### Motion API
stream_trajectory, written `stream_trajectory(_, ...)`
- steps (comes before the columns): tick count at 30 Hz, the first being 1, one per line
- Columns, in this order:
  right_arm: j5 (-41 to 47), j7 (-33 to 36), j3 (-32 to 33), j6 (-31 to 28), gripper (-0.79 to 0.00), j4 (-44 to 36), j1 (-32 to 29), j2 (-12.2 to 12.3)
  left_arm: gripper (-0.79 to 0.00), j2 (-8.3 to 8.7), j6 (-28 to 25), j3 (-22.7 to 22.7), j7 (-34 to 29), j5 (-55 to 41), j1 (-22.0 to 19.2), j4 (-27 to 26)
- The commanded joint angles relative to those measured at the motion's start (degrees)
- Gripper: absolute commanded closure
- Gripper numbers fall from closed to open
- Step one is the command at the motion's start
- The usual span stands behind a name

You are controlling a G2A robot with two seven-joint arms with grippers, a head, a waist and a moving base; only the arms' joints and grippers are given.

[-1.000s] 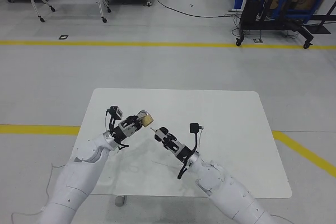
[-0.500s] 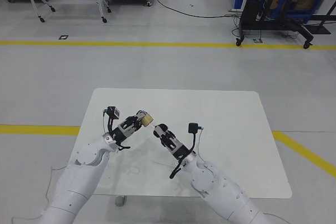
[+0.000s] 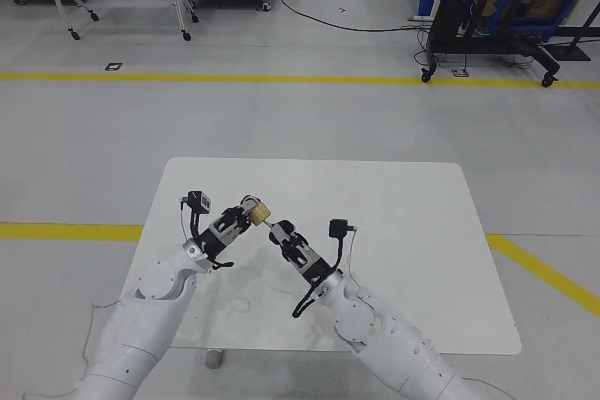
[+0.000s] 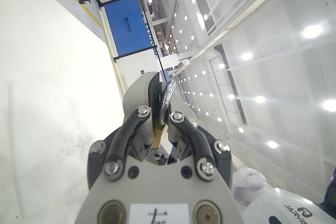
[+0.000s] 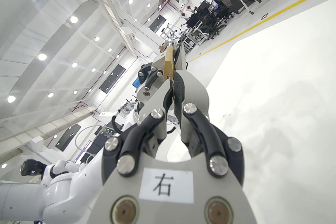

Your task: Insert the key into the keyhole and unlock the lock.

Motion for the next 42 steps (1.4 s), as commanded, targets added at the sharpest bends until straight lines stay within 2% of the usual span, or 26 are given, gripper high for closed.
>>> stream_trajectory(1, -0.3, -0.1, -0.3, -0.1, 0.000, 0.2, 0.1, -0.3, 0.000, -0.03, -0.4, -0.2, 0.8, 0.7, 0.1, -0.1)
stream_trajectory(9, -0.8, 0.2, -1.0, -0.4, 0.000, 1.0, 0.6, -1.3, 0.000, -0.16, -1.1, -1.1, 2.1, 1.2, 1.0, -1.0)
stream_trajectory(19, -1.0, 1.0, 0.1, -0.5, 0.000, 1.4, 0.6, -1.9, 0.000, 0.09, -1.7, -2.2, 4.1, 8.7, 1.7, -2.3)
stream_trajectory(31, -1.9, 2.3, 2.1, 1.0, 0.000, 0.2, -0.1, -2.1, 0.000, -0.16, 0.1, -1.9, 0.5, 5.1, 2.2, -2.8)
stream_trajectory(32, -1.5, 2.5, 2.1, 0.1, -0.225, 0.1, -0.3, -2.1, 0.000, -0.16, 0.1, -2.0, 0.2, 4.5, 2.1, -2.6)
stream_trajectory(33, -1.1, 3.2, 2.3, -0.8, -0.785, 0.1, -0.3, -2.1, 0.000, -0.20, 0.3, -2.2, 0.0, 3.6, 2.1, -2.5)
stream_trajectory(36, -0.7, 3.9, 2.5, -1.5, -0.785, 0.2, -0.4, -2.1, 0.000, -0.29, 1.2, -2.4, -1.7, 0.3, 2.0, -2.0)
stream_trajectory(38, -0.7, 3.9, 2.5, -1.5, -0.785, 0.2, -0.4, -2.1, 0.000, -0.45, 3.1, -2.2, -5.2, -4.6, 1.8, -1.7)
stream_trajectory(42, -0.7, 3.9, 2.5, -1.5, -0.785, 0.2, -0.4, -2.1, 0.000, -0.54, 5.2, -2.3, -8.5, -7.5, 0.6, 0.1)
